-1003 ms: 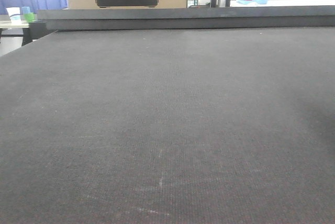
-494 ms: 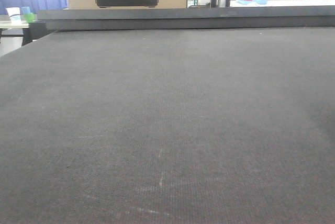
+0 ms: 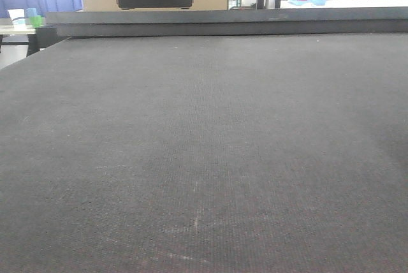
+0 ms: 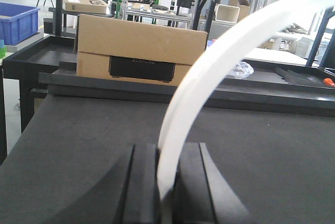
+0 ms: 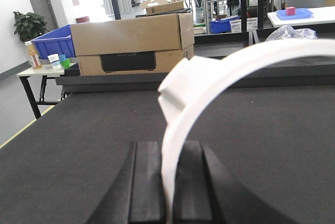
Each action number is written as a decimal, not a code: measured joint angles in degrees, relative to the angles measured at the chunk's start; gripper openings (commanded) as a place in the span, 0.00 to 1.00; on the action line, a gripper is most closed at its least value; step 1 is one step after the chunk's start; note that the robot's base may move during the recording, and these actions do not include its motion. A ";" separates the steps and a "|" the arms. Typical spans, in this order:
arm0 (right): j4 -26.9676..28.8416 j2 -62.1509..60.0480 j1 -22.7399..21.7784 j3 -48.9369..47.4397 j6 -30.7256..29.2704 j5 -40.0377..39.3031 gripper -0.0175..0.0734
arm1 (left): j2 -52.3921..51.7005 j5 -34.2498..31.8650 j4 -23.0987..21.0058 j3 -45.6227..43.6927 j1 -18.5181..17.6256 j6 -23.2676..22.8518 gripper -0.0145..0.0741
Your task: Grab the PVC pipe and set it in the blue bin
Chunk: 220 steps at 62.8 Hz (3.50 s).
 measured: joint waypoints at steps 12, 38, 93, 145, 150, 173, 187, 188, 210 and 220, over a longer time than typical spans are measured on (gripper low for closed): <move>0.00 0.00 0.00 0.00 0.00 -0.04 0.01 | 0.00 -0.11 0.00 0.00 0.00 0.00 0.04; 0.00 0.00 0.00 0.00 0.00 -0.13 0.01 | 0.00 -0.11 0.00 0.00 0.00 0.00 0.04; 0.00 0.00 0.00 0.00 0.00 -0.13 0.01 | 0.00 -0.22 -0.11 0.00 0.00 0.00 0.04; 0.00 0.00 0.00 0.00 0.00 -0.13 0.01 | -0.16 -0.43 -0.11 0.00 0.00 0.00 0.04; 0.00 0.00 0.00 0.00 0.00 -0.13 0.01 | -0.16 -0.43 -0.11 0.00 0.00 0.00 0.04; 0.00 0.00 0.00 0.00 0.00 -0.13 0.01 | -0.16 -0.43 -0.11 0.00 0.00 0.00 0.04; 0.00 0.00 0.00 0.00 0.00 -0.17 0.01 | -0.16 -0.43 -0.11 0.00 0.00 0.00 0.04; 0.00 0.00 0.00 0.00 0.00 -0.17 0.01 | -0.16 -0.43 -0.11 0.00 0.00 0.00 0.04; 0.00 0.00 0.00 0.00 0.00 -0.17 0.01 | -0.16 -0.43 -0.11 0.00 0.00 0.00 0.04; 0.00 0.00 0.00 0.00 0.00 -0.17 0.01 | -0.16 -0.43 -0.11 0.00 0.00 0.00 0.04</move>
